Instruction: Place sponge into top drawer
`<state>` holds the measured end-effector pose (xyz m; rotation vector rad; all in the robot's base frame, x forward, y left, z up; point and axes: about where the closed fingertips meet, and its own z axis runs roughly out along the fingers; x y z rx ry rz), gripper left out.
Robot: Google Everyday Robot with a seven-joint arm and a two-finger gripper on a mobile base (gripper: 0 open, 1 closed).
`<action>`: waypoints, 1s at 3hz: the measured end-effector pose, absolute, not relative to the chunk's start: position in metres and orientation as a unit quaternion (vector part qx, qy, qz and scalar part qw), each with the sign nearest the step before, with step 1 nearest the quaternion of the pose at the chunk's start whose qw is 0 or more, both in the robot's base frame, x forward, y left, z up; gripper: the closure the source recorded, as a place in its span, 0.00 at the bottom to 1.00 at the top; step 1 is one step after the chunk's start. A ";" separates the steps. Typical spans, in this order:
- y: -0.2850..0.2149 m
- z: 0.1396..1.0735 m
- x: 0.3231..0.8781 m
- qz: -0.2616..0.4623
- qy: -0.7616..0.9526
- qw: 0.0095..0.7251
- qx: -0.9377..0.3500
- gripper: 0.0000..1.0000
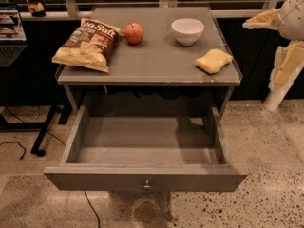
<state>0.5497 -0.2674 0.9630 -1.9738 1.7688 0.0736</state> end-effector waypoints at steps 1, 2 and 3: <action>-0.275 0.972 0.562 0.002 0.644 0.244 -0.725 0.00; -0.281 0.981 0.574 -0.015 0.639 0.244 -0.729 0.00; -0.280 0.985 0.588 -0.015 0.625 0.249 -0.740 0.00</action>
Offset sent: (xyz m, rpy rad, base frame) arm 0.0288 -0.0277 0.0357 -0.0926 -0.0680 0.0123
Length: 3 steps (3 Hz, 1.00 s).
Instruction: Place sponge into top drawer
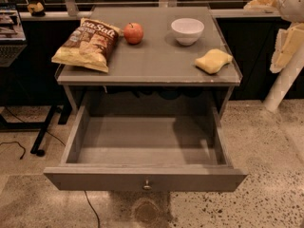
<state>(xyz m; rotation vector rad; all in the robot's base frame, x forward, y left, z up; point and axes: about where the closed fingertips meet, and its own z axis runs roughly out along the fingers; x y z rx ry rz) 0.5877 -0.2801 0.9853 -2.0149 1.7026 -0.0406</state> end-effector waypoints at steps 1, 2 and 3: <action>-0.275 0.985 0.607 -0.016 0.615 0.251 -0.748 0.00; -0.261 0.960 0.650 -0.007 0.612 0.261 -0.747 0.00; -0.262 0.957 0.656 -0.015 0.613 0.263 -0.745 0.00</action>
Offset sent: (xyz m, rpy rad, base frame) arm 0.0447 0.0045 -0.0107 0.0019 0.1028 0.0950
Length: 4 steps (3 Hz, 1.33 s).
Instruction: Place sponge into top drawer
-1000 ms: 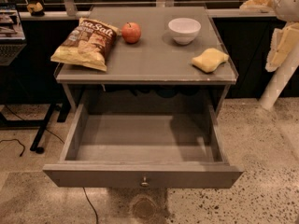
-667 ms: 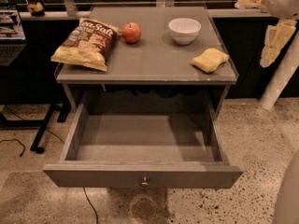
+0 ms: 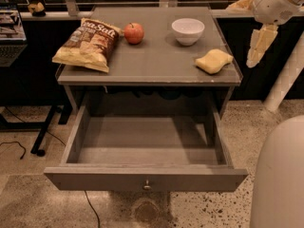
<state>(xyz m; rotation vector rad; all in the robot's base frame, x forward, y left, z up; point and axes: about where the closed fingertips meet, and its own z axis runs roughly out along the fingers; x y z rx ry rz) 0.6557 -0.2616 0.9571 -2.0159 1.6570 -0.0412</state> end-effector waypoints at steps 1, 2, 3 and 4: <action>-0.270 0.955 0.661 -0.028 0.613 0.261 -0.745 0.00; -0.276 0.950 0.666 -0.033 0.610 0.256 -0.749 0.00; -0.279 0.940 0.673 -0.027 0.605 0.259 -0.752 0.00; -0.275 0.927 0.682 -0.013 0.598 0.270 -0.755 0.00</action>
Offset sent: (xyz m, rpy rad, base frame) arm 0.0114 -0.0349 -0.0014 -0.0623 0.0202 0.0210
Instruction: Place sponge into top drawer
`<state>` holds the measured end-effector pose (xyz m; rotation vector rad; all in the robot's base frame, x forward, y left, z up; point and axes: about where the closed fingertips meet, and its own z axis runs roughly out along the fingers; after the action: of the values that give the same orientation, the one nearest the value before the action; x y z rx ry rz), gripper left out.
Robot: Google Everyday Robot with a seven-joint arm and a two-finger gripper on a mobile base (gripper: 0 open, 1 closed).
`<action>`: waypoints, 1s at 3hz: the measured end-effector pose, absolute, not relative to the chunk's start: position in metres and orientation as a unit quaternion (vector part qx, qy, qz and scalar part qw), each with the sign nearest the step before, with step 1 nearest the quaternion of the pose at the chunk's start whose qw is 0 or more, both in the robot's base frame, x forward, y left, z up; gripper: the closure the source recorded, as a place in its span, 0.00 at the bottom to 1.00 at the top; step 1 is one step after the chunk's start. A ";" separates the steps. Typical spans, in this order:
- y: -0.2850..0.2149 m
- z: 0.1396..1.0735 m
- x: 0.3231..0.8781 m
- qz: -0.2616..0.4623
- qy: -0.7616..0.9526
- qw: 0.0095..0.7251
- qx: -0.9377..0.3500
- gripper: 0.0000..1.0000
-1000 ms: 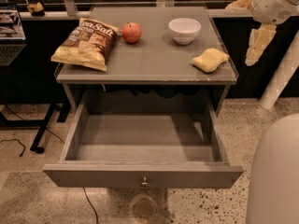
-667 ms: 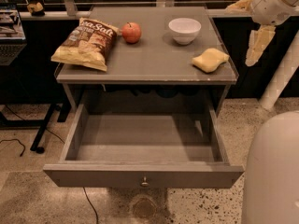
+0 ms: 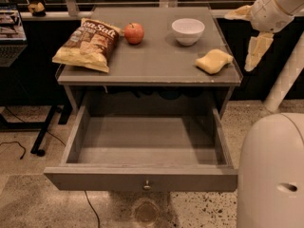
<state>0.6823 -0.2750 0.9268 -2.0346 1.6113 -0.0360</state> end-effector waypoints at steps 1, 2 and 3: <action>-0.262 0.910 0.692 0.007 0.586 0.277 -0.762 0.00; -0.246 0.893 0.700 0.028 0.575 0.279 -0.769 0.00; -0.233 0.874 0.711 0.032 0.576 0.251 -0.777 0.00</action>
Offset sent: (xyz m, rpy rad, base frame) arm 0.0388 0.0147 -0.0249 0.0638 0.1610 0.1581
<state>0.7114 -0.2326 0.8740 -2.1158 1.5672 0.0858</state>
